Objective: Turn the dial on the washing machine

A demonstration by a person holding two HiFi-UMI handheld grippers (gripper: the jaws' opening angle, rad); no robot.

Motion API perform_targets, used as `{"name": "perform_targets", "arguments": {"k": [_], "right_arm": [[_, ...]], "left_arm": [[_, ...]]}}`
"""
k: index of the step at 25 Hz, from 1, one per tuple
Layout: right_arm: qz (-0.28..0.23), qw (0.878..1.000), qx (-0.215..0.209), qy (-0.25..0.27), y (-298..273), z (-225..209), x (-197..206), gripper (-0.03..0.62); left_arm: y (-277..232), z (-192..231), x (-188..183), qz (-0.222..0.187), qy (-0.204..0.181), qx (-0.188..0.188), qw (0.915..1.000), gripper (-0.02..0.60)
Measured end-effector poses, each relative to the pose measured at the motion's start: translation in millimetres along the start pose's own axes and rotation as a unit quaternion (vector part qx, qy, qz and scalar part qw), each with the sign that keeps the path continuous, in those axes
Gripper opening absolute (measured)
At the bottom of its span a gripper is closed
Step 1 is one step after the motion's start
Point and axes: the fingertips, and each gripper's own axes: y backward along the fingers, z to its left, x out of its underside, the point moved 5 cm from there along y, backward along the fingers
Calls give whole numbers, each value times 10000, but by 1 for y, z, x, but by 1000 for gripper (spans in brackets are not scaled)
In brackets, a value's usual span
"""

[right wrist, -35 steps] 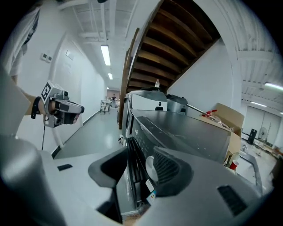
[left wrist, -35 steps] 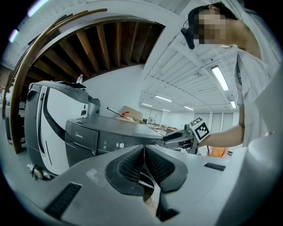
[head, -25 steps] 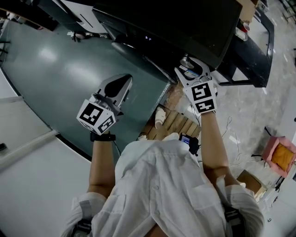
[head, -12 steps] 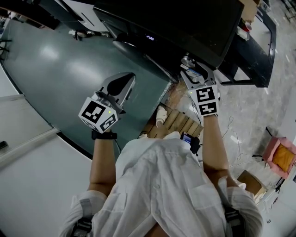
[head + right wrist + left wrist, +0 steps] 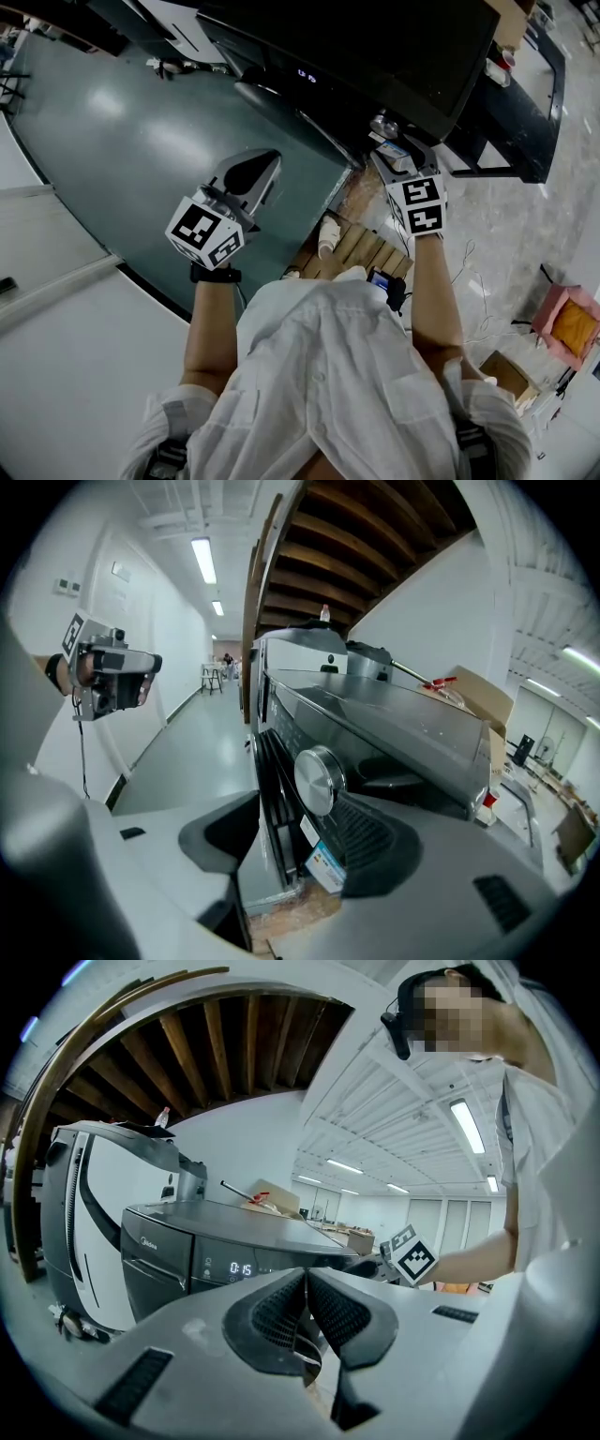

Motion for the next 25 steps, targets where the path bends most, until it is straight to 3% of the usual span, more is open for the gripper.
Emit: {"name": "perform_targets", "arguments": {"k": [7,12,20,25], "right_arm": [[55,10000,-44,-59,0,-1,-1,259],[389,9988,-219,-222,-7,2,10,276],[300,9984,-179,-447,-10,2,11,285],[519,9967,-413,-478,-18,6,21,301]], "left_arm": [[0,0,-3,-42,-21,2,10000,17],[-3,-3,-2,-43,-2,47,10000,17],[0,-4,0,-30,2,34,10000,17],[-1,-7,1,-9,6,43,10000,17]]}}
